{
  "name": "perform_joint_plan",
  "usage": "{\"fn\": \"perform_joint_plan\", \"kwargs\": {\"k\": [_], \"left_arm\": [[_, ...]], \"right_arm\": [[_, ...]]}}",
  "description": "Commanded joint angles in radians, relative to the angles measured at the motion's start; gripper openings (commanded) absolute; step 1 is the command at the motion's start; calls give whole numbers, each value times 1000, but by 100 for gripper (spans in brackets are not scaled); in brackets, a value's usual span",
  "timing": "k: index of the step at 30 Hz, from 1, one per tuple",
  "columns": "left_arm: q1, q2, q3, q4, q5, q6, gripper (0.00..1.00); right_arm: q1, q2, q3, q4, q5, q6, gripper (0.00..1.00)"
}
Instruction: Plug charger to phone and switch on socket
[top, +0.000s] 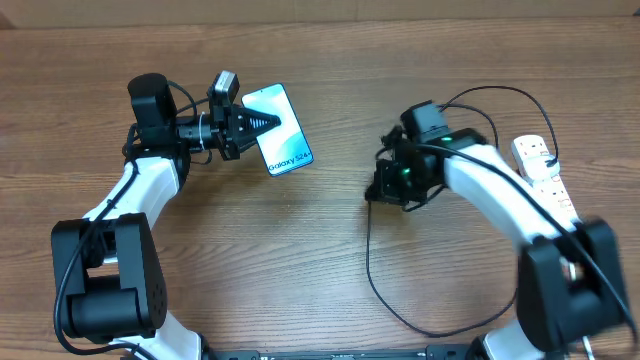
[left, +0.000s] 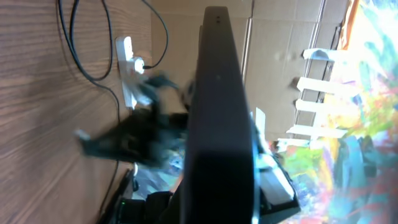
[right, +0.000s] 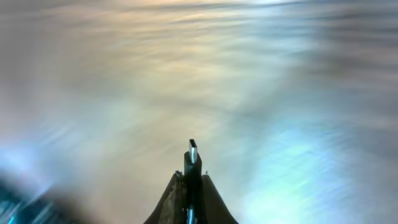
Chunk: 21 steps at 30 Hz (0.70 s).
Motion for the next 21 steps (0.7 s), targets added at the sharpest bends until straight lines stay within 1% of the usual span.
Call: {"fn": "perform_joint_plan", "kwargs": {"k": [1, 5, 7, 11, 17, 21], "left_arm": [[-4, 1, 13, 62, 31, 18, 4], [-8, 1, 13, 176, 31, -19, 4], [-15, 1, 13, 208, 31, -32, 5], [-46, 1, 13, 251, 31, -24, 4], [-78, 1, 13, 267, 31, -6, 4], [-77, 1, 13, 267, 31, -8, 4]], "right_arm": [[13, -117, 42, -53, -431, -262, 4], [57, -129, 36, -149, -576, -421, 4], [78, -129, 27, -149, -590, -450, 4], [120, -129, 27, -125, -581, -452, 4], [119, -129, 27, -63, -581, -448, 4], [119, -129, 27, 16, -580, -390, 4]]}}
